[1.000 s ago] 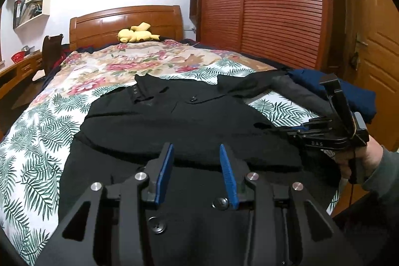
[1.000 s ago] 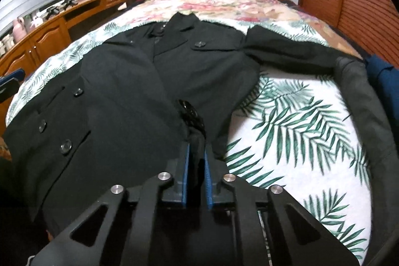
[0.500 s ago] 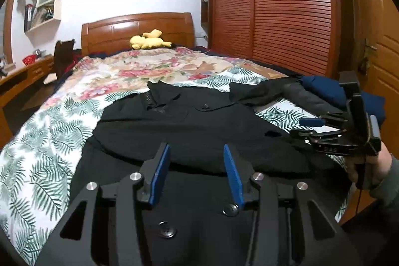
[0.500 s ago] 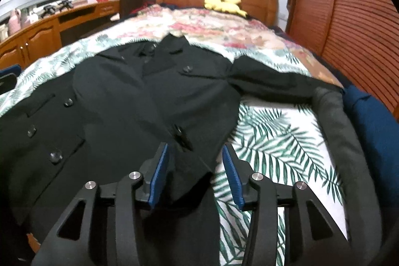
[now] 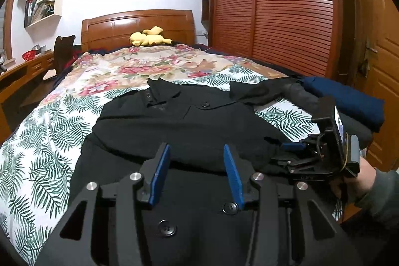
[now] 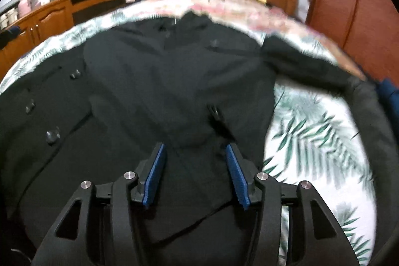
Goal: Fold large clothes
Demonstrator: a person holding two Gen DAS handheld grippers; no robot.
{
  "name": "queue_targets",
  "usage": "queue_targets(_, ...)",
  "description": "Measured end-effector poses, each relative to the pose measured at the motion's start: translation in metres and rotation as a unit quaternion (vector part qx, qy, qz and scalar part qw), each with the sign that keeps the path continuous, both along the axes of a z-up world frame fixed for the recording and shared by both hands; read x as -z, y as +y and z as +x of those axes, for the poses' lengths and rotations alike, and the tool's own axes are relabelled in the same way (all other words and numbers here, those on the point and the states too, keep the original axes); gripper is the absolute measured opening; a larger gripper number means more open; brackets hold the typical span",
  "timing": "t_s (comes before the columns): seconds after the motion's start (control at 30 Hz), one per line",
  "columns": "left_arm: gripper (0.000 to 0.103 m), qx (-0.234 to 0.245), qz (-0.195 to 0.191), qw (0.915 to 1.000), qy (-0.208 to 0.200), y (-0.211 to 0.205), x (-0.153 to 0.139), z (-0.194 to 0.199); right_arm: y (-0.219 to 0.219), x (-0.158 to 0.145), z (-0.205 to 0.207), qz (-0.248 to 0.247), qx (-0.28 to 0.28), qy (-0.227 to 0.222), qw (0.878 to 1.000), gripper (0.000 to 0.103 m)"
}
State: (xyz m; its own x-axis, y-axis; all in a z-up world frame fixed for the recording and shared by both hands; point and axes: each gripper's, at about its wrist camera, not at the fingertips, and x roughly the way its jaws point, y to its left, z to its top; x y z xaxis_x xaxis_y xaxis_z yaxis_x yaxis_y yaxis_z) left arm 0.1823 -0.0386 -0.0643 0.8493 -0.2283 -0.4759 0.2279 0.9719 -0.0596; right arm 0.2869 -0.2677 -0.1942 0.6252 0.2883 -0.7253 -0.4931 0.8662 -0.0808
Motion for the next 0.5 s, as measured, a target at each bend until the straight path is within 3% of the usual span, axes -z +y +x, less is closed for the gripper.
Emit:
queue_targets(0.23,0.043,0.002,-0.004,0.9999,-0.016,0.001,-0.017,0.003,-0.004,0.003,-0.001,0.014,-0.001,0.008,1.000,0.053)
queue_targets(0.5,0.043,-0.028,0.048,0.9976,-0.041,-0.005,-0.014,0.029,-0.006,0.004,-0.003,0.019,-0.002,0.007,1.000,0.053)
